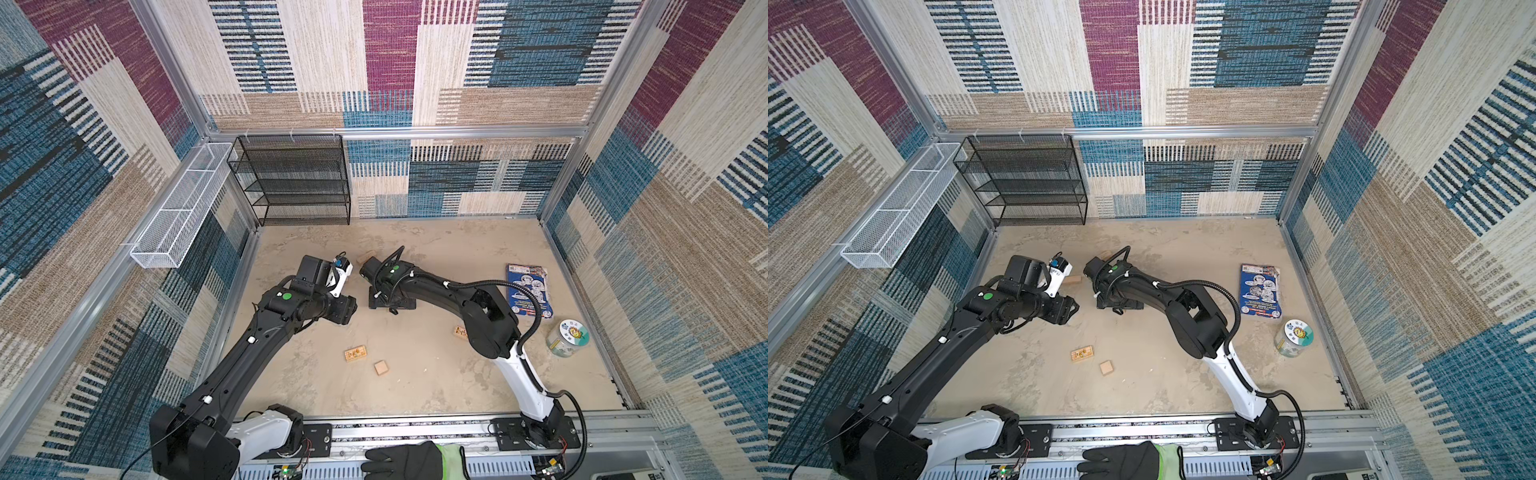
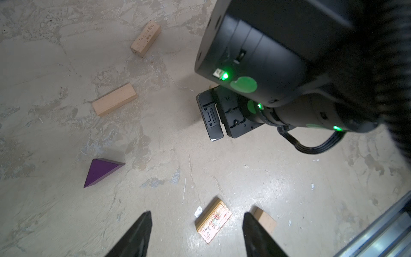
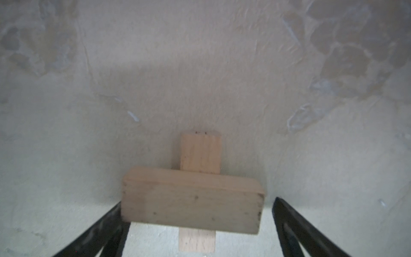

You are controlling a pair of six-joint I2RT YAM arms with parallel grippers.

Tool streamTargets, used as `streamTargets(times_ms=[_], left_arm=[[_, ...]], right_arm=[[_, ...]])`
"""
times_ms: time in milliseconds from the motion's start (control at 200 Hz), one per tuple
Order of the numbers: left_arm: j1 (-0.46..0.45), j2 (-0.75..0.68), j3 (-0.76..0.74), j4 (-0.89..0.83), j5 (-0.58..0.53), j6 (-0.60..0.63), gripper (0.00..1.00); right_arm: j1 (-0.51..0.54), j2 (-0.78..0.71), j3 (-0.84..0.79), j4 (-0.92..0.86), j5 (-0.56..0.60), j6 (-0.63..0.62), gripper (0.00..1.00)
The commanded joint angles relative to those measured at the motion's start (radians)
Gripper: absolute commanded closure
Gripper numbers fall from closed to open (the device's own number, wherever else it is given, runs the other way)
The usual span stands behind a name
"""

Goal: Build the wood block tower
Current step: 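Lower the flat block crosswise onto the upright block with the right gripper, then open the right gripper, releasing the flat block on the upright block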

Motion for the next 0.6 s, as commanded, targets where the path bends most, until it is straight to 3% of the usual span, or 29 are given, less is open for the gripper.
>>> streamTargets(times_ms=[0,596], left_arm=[[0.001,-0.002,0.002,0.001,-0.012,0.018,0.31],[0.001,0.01,0.004,0.001,-0.009,0.017,0.31]], right_arm=[[0.0,-0.014,0.004,0.003,0.005,0.004,0.0],[-0.005,0.002,0.041,0.017,0.007,-0.02,0.0]])
